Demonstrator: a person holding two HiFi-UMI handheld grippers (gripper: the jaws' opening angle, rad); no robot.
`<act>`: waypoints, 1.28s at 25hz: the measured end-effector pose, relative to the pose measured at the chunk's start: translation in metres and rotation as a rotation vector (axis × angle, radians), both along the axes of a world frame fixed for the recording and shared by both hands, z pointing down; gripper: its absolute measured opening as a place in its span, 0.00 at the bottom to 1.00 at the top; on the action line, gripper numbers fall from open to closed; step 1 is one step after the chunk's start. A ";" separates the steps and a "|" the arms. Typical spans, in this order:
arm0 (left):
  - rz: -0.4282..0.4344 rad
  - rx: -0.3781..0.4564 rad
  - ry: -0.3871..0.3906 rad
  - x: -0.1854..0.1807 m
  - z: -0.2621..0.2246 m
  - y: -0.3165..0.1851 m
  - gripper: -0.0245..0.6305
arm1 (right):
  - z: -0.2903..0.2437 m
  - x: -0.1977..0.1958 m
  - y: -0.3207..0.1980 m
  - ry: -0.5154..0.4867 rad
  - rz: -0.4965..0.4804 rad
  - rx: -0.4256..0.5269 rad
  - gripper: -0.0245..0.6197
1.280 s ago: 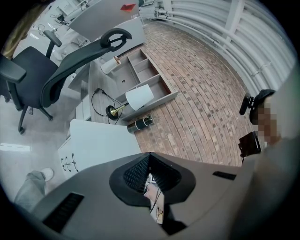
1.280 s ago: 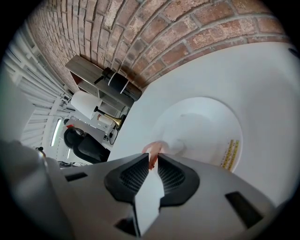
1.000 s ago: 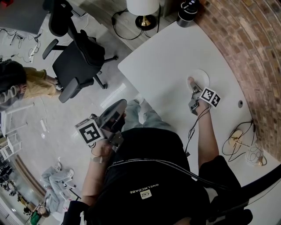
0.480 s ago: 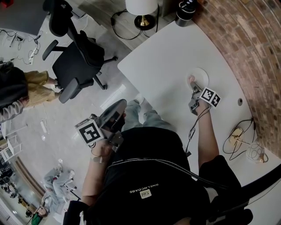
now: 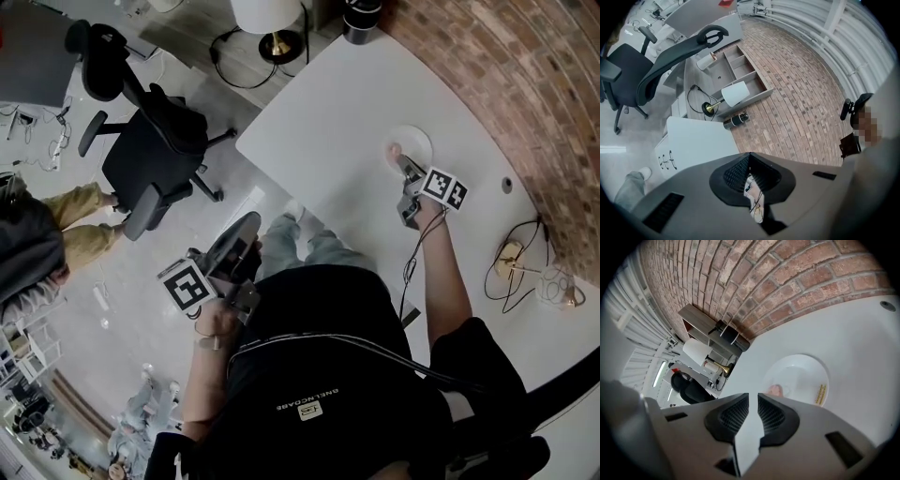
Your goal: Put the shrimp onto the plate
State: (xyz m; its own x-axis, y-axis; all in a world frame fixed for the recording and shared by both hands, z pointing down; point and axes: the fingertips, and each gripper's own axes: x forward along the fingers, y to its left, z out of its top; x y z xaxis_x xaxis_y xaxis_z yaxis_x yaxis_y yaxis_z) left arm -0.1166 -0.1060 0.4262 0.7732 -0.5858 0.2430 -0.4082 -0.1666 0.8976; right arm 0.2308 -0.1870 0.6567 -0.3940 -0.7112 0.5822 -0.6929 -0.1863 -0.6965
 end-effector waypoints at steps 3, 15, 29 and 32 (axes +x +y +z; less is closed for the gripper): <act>0.032 0.014 0.007 0.006 -0.004 -0.003 0.04 | -0.021 -0.003 0.001 -0.009 0.012 0.044 0.10; 0.201 0.030 0.037 0.027 -0.015 -0.021 0.04 | -0.119 -0.013 0.020 -0.009 0.093 0.248 0.10; 0.513 0.029 0.115 0.100 -0.019 -0.026 0.04 | -0.228 0.002 0.093 0.073 0.268 0.464 0.10; 0.577 0.030 0.127 0.115 -0.021 -0.027 0.04 | -0.248 0.004 0.114 0.100 0.322 0.497 0.10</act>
